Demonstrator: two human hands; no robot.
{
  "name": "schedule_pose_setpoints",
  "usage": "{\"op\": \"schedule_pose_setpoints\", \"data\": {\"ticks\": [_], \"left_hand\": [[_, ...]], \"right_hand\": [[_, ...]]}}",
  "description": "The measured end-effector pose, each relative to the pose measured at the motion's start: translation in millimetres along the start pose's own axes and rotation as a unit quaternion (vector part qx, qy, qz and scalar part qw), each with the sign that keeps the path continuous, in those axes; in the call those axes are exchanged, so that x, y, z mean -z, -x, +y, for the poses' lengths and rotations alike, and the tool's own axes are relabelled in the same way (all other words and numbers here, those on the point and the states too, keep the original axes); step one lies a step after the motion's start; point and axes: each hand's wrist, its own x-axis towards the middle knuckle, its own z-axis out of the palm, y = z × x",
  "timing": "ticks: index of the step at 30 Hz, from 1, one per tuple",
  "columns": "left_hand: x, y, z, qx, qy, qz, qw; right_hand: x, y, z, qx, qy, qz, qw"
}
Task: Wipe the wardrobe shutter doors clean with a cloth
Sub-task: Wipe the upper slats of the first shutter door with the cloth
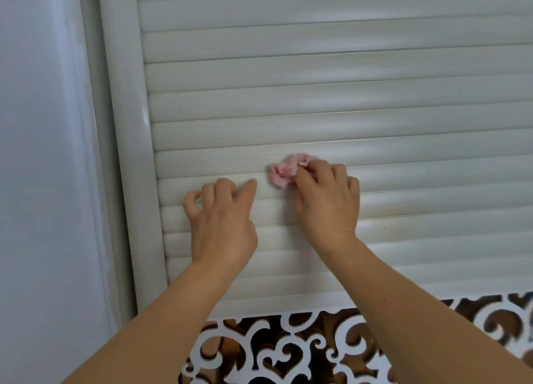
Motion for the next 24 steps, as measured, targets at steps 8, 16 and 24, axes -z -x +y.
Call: {"op": "schedule_pose_setpoints", "data": {"ticks": [8,16,24], "left_hand": [[-2,-17,28,0.018,-0.012,-0.013,1.000],[-2,-22,45,0.051,-0.027,-0.011,0.998],[-10,-30,74,0.038,-0.022,0.003,0.999]], "right_hand": [[14,1,56,0.056,0.033,-0.060,0.996],[51,5,182,-0.153,0.073,-0.109,0.980],[44,-2,169,-0.240,0.039,-0.074,0.967]]}}
